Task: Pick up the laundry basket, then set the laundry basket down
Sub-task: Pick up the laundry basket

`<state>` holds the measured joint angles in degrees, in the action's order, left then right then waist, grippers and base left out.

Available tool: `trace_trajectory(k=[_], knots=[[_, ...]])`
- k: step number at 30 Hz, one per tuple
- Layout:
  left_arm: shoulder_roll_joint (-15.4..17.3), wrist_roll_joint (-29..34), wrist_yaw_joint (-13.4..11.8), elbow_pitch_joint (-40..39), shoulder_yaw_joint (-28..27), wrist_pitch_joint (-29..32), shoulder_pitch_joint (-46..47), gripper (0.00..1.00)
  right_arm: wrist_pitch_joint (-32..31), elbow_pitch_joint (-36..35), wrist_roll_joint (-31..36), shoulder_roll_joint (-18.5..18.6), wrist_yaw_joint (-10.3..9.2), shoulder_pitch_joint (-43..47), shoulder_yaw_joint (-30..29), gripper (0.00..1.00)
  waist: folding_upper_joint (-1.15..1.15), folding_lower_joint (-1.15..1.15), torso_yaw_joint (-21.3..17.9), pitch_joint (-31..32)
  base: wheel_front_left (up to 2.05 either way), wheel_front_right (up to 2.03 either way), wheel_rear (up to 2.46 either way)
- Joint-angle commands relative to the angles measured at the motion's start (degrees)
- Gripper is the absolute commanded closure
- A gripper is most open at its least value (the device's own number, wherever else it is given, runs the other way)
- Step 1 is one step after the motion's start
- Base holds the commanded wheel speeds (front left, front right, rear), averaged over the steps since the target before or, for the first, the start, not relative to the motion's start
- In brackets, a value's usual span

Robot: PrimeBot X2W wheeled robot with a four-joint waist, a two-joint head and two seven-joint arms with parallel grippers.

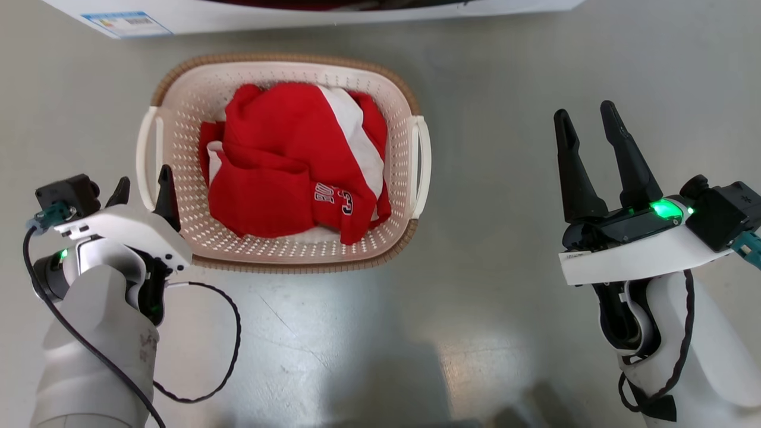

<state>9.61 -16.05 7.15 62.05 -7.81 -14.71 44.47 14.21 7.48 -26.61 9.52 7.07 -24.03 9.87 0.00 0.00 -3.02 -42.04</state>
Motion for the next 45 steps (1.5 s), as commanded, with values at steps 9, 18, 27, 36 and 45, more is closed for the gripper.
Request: trace_trajectory(k=[9, 18, 27, 36, 45], knots=[[4.7, 2.0, -0.3, 4.5, 0.5, -0.3, 4.2, 0.00, 0.8, -2.3, -0.1, 0.1, 0.42, -1.2, 1.6, 0.00, 0.00, 0.00, -0.8, -5.1, 0.00, 0.00, 0.00], [5.8, 1.4, 0.0, 9.1, 1.6, -0.2, 7.9, 0.00, 0.8, -2.8, -0.1, 0.1, 0.42, -1.9, 1.9, 0.00, 0.00, 0.00, -1.7, -7.6, 0.00, 0.00, 0.00], [6.1, 1.5, 0.2, 10.6, 3.5, 0.9, 9.0, 0.52, 0.8, -2.5, 0.0, 0.0, 0.42, -2.0, 2.0, 0.00, 0.00, 0.00, -2.2, -8.2, 0.00, 0.00, 0.00], [5.3, 0.7, 0.3, 11.2, 5.4, 2.1, 8.3, 1.00, 0.8, -2.0, -0.1, -0.3, 0.42, -2.0, 2.0, 0.00, 0.00, 0.00, -2.1, -7.5, 0.00, 0.00, 0.00], [2.9, -3.2, 0.3, 8.0, 11.8, 1.7, 5.5, 1.00, 0.8, -1.4, -0.5, -0.7, 0.42, -2.1, 2.3, 0.00, 0.00, 0.00, -2.2, -5.2, 0.00, 0.00, 0.00]])
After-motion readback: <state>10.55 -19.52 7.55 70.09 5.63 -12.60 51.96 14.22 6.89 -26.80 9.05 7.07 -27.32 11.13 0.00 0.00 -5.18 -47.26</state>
